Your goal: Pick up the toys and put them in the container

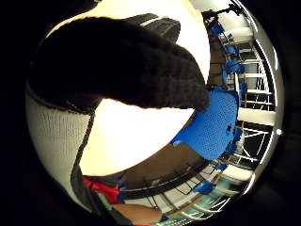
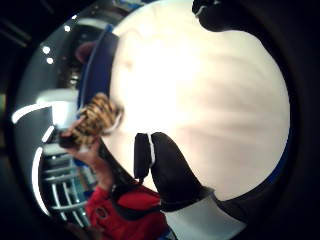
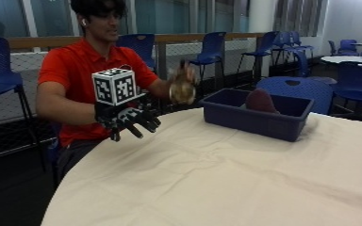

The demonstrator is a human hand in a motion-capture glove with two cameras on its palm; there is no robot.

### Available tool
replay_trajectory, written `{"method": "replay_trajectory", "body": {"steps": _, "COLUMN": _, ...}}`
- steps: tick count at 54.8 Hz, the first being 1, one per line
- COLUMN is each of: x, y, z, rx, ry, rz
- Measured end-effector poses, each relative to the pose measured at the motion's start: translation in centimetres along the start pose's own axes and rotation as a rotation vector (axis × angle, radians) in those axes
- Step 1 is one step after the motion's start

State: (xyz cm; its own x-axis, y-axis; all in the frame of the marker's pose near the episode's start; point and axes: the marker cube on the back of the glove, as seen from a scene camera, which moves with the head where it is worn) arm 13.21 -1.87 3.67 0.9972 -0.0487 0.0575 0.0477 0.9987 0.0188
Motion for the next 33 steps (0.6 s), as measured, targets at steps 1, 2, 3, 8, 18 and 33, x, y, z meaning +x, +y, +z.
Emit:
{"method": "replay_trajectory", "body": {"steps": 1, "x": 0.3, "y": 0.1, "z": -0.3, "rx": 0.013, "ry": 0.002, "rz": -0.002}}
{"method": "replay_trajectory", "body": {"steps": 2, "x": 0.6, "y": 0.3, "z": -0.6, "rx": 0.025, "ry": 0.005, "rz": -0.004}}
{"method": "replay_trajectory", "body": {"steps": 3, "x": 0.9, "y": 0.4, "z": -0.9, "rx": 0.037, "ry": 0.008, "rz": -0.005}}
{"method": "replay_trajectory", "body": {"steps": 8, "x": 2.2, "y": 0.8, "z": -2.2, "rx": 0.088, "ry": 0.009, "rz": -0.001}}
{"method": "replay_trajectory", "body": {"steps": 18, "x": 4.9, "y": 2.6, "z": -4.6, "rx": 0.192, "ry": -0.129, "rz": 0.031}}
{"method": "replay_trajectory", "body": {"steps": 33, "x": 6.8, "y": 4.1, "z": -3.7, "rx": 0.226, "ry": -0.288, "rz": 0.008}}
